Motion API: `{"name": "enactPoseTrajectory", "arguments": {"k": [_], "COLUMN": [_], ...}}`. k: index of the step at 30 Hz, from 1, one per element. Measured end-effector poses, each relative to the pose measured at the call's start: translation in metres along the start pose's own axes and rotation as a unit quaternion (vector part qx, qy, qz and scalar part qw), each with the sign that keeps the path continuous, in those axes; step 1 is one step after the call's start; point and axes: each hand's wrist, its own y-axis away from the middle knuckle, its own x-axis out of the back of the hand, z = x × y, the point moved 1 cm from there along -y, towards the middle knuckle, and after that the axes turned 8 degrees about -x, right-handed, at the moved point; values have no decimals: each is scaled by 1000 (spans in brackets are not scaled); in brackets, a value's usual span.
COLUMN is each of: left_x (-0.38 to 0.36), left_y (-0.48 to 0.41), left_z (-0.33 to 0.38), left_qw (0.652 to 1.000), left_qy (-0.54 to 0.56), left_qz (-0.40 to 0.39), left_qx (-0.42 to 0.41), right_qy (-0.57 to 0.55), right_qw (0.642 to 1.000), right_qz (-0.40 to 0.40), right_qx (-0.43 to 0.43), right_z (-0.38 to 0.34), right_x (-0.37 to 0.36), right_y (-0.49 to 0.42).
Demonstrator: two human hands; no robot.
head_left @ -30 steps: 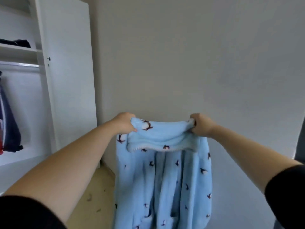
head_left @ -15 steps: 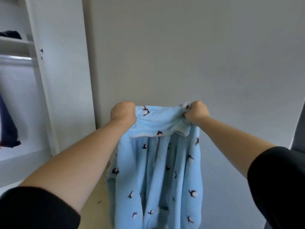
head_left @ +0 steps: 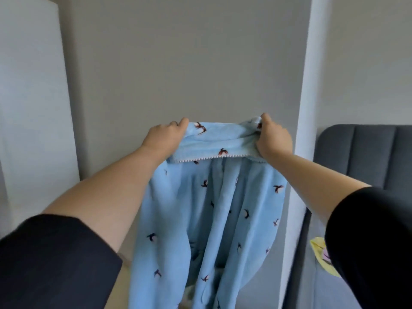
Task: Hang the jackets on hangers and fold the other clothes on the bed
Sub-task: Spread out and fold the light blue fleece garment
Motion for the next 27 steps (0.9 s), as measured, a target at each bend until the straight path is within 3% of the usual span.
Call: {"name": "enactPoseTrajectory", "arguments": {"k": [4,11,16,21,27], "left_x": [63,162,194,168,78], "left_y": [-28,-56,-64,-50,-20], "left_z": [38,113,162,241,367], "left_qw": [995,976,963,963,958], "left_qy": [-8,39,39,121,203], "left_qz": [62,168,196,135,-47], "left_qx": [-83,-133,-183,-199,-198], "right_qy": [68,166,239,282,296], "right_qw": [996,977,960,954,928], "right_qz": [57,135,142,85,-104], "right_qx": [-5,-22,-31,-50,-203], "right_z": [41,84,122,187,292], "right_x": [95,255,326,318,246], "right_y": [7,31,52,83,142]}}
